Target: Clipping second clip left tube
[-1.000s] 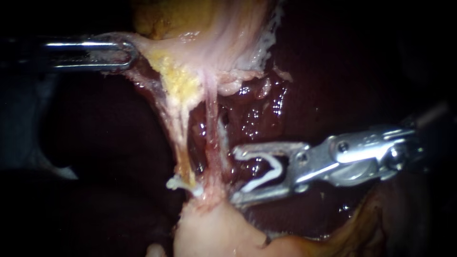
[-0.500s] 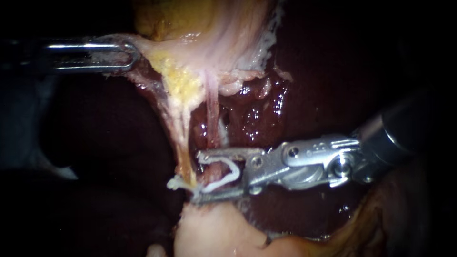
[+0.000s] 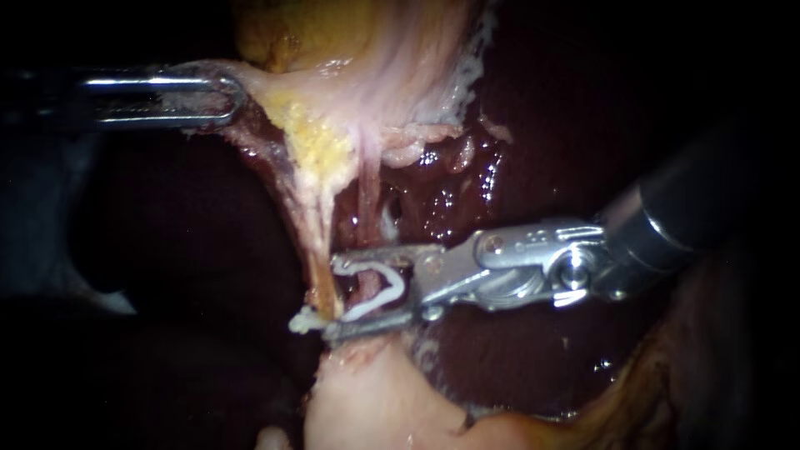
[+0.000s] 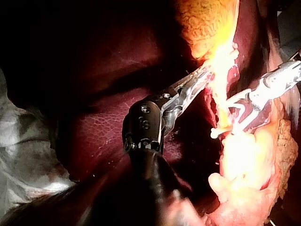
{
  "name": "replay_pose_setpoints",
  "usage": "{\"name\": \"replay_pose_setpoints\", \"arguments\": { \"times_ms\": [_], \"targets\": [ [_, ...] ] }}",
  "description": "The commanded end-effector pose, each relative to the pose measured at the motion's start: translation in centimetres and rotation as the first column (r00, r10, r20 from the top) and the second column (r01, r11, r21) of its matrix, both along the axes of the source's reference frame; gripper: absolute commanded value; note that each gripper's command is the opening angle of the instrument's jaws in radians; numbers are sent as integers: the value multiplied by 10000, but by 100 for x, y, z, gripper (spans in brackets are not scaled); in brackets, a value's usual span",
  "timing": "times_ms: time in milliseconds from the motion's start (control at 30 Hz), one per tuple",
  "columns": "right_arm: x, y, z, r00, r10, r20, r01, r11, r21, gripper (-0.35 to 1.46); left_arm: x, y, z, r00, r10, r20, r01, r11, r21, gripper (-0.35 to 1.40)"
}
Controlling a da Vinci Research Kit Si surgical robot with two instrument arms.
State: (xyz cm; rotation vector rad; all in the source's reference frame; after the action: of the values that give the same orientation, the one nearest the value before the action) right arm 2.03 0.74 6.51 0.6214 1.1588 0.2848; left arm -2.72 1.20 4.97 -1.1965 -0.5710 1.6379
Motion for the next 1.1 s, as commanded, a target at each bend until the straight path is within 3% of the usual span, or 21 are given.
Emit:
{"name": "replay_pose_setpoints", "arguments": {
  "times_ms": [33,267,400,900,1100],
  "targets": [
    [4,0,-1,10000,-43,-53,43,10000,20,50,0,0,0,10000,13,3,-13,10000,-3,-35],
    [33,-9,0,9996,-200,-220,203,9997,142,50,-2,-1,-1,10000,25,16,-25,10000,3,-35],
    [43,-21,-3,9995,-238,-222,245,9992,315,50,-2,-1,-1,10000,22,13,-22,10000,1,-35],
    [52,-60,-43,9979,-299,-570,351,9952,915,49,-2,-2,-1,10000,42,30,-42,10000,6,-35],
    [52,-62,-46,9978,-333,-581,392,9939,1034,46,-2,-2,-1,10000,43,31,-43,10000,6,-35]
  ]
}}
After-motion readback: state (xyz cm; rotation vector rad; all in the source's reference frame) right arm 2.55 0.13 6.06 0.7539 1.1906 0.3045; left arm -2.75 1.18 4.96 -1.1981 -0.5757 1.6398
